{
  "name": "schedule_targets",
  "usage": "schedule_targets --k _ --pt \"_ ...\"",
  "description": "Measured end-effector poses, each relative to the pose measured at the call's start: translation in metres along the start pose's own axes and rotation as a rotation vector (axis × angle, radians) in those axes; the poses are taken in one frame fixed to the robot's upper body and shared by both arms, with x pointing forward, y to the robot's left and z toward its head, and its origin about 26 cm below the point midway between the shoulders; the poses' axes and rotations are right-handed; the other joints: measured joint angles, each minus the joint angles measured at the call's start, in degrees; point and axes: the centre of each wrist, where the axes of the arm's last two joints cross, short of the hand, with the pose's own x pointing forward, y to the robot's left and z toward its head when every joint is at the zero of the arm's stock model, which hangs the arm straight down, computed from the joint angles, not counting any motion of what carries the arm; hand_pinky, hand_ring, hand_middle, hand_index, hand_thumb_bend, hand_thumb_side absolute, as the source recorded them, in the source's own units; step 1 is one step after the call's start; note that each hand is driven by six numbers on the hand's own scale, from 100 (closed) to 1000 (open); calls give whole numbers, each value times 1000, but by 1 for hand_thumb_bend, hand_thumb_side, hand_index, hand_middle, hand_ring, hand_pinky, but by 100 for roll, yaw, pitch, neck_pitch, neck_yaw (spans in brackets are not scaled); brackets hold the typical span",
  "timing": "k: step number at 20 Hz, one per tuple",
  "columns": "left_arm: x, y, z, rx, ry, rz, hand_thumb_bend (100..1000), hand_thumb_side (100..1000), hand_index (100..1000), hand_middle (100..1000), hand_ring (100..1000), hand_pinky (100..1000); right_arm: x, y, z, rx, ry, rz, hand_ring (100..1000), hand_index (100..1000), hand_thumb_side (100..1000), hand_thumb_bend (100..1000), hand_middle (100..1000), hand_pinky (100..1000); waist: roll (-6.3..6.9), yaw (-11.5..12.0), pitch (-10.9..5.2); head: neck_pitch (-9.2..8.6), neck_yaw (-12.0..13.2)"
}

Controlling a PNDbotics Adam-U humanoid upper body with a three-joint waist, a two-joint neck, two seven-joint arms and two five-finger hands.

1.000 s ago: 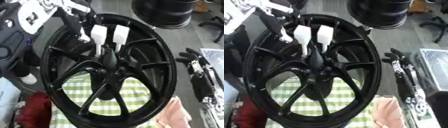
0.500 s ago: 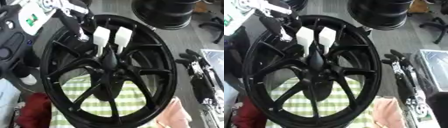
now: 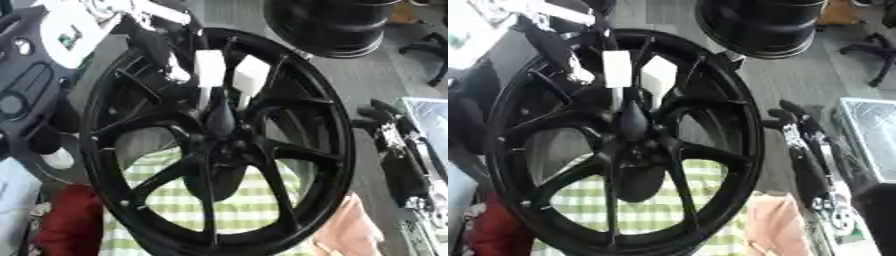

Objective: Pull the pin out of the wheel hub.

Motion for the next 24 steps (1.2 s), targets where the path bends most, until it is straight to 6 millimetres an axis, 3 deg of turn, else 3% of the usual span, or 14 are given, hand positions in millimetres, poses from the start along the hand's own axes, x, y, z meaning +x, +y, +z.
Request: schedule_targets --k 5,13,15,17,20,24 --pt "1 0 0 0 11 18 242 406 803 721 800 813 0 2 0 5 5 -2 750 863 613 100 741 1000 6 -23 0 0 7" --pt "1 0 -1 0 25 33 169 384 661 662 759 788 0 2 -1 4 9 -3 750 861 614 100 742 1000 21 -56 1 0 9" --pt "2 1 -2 0 27 32 146 347 636 649 752 784 0 2 -1 3 11 -3 750 861 615 100 742 1000 25 -56 3 0 10" --pt "4 1 -3 -1 28 28 100 247 619 627 731 771 0 3 -1 7 13 -5 750 860 617 100 742 1000 29 -59 5 0 11" --pt "4 1 -3 -1 39 25 100 160 603 604 707 760 1 4 -2 10 13 -6 751 860 618 100 742 1000 31 -59 11 0 11" --pt "7 3 -4 1 45 20 100 132 581 581 683 743 1 4 -2 11 17 -1 751 860 619 100 743 1000 31 -60 12 0 11"
